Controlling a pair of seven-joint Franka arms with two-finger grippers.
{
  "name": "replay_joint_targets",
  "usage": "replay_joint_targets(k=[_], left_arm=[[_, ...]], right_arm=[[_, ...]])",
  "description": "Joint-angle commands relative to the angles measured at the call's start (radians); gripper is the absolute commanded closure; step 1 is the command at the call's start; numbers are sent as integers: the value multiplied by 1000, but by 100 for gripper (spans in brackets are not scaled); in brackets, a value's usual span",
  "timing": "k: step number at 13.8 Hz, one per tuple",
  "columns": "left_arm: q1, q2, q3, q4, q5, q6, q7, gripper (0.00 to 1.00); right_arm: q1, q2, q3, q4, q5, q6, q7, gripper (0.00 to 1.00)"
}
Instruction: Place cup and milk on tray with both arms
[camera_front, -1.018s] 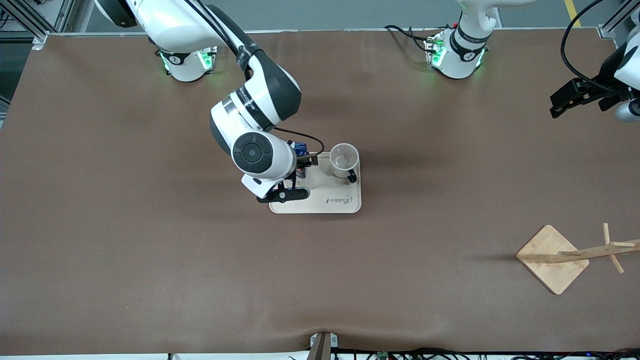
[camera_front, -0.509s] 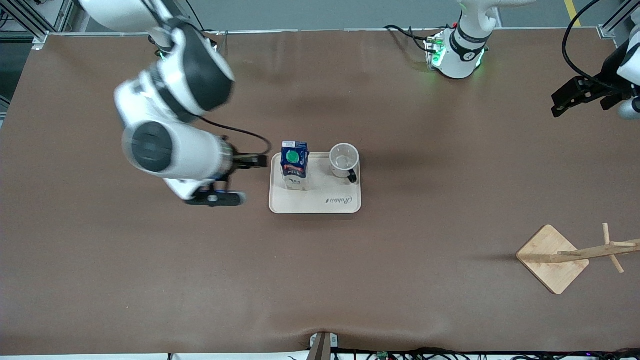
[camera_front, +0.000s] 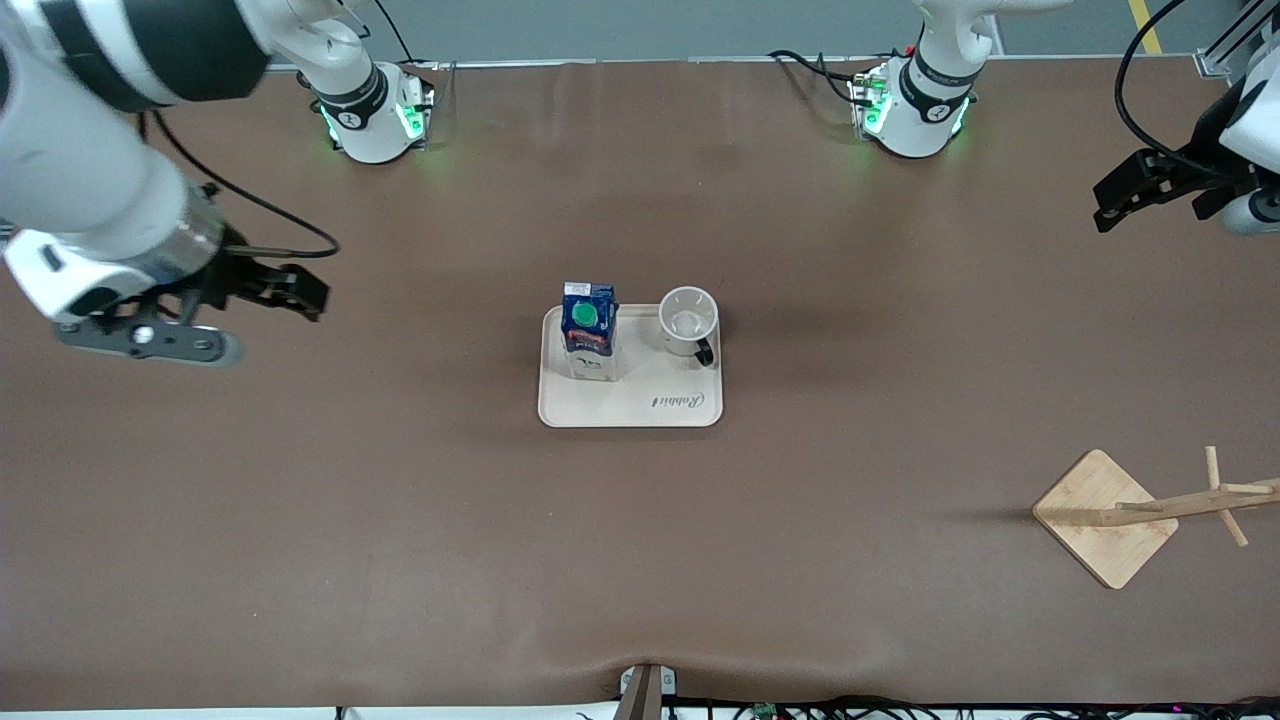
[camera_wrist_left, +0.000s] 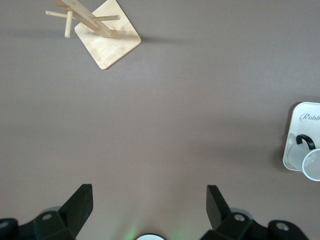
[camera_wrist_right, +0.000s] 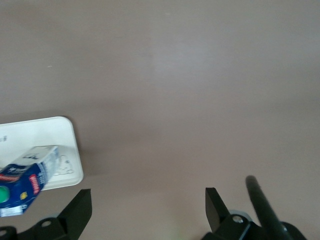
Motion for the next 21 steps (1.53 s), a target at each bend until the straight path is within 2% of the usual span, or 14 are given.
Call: replay_joint_targets(k=[1,5,9,15,21], left_arm=[[1,-18,-7,-8,-19,-9,16,0],[0,-18,-7,-7,-19,-9,16,0],[0,-17,-7,4,-16,-12,19,0],[7,-9,-6,33,-18,-13,11,0],[7,-8,-1,36,-18,-16,9,0]], right_arm=[[-93,-86,20,-78,-17,7,-69,0],[-215,-253,18,-275,7,50,-166,0],[-356,-296,17,-372,108,58,-255,0],[-349,-323,23,-414,119,104,-346,0],[-337,-419,24,-559,105,177,-379,0]])
